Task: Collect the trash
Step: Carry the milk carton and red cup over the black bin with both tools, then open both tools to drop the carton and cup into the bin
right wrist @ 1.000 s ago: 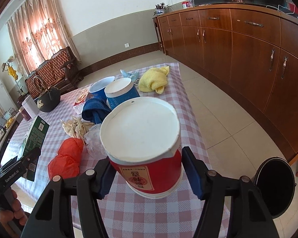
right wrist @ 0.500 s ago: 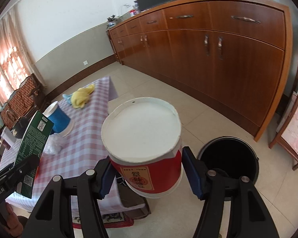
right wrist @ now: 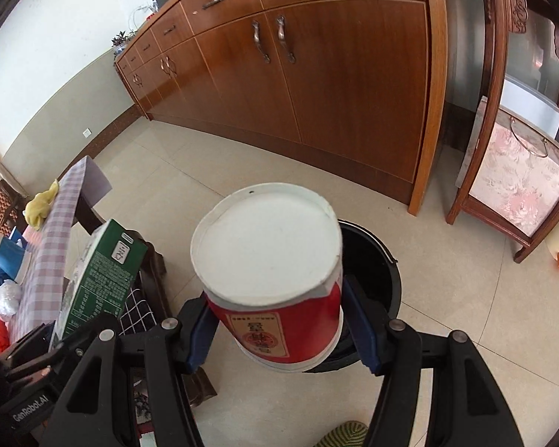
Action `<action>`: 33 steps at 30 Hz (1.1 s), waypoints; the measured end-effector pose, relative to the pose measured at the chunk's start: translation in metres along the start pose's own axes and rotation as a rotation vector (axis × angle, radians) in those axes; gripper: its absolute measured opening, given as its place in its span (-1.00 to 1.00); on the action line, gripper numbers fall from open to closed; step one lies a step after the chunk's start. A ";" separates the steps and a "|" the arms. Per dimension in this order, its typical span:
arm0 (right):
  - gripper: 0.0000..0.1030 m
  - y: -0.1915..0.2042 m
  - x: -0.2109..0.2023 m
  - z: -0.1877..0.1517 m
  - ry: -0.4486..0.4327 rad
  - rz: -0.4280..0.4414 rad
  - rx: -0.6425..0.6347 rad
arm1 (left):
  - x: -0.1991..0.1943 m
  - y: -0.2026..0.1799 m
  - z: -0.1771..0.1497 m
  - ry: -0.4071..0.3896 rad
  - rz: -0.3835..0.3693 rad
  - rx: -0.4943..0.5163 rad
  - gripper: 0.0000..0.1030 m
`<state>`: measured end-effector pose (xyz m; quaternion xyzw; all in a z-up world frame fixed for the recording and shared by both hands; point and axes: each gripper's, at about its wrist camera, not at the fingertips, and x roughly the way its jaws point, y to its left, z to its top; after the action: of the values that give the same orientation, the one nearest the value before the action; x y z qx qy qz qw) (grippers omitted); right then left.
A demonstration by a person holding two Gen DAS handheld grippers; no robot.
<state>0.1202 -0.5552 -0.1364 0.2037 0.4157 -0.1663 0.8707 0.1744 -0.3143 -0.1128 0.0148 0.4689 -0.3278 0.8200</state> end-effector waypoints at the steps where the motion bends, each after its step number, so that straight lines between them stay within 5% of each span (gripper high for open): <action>1: 0.25 -0.007 0.008 0.001 0.015 -0.004 0.008 | 0.010 -0.003 0.001 0.017 0.005 0.000 0.07; 14: 0.25 -0.048 0.090 0.024 0.156 -0.084 0.016 | 0.114 -0.021 0.010 0.164 0.003 0.015 0.10; 16: 0.30 -0.053 0.100 0.025 0.172 -0.096 0.031 | 0.129 -0.025 0.011 0.192 -0.007 0.012 0.30; 17: 0.36 -0.056 0.104 0.026 0.183 -0.101 0.045 | 0.134 -0.022 0.012 0.209 -0.004 0.006 0.58; 18: 0.54 -0.059 0.108 0.026 0.200 -0.113 0.057 | 0.136 -0.021 0.013 0.214 0.006 -0.002 0.69; 24: 0.67 -0.059 0.103 0.028 0.189 -0.149 0.076 | 0.104 -0.008 0.026 0.066 0.074 -0.045 0.70; 33: 0.67 -0.042 0.068 0.021 0.167 -0.193 0.056 | 0.060 -0.014 0.028 0.020 0.118 0.017 0.70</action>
<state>0.1556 -0.6099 -0.1873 0.1999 0.4999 -0.2433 0.8068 0.2085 -0.3663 -0.1395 0.0525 0.4727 -0.2829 0.8329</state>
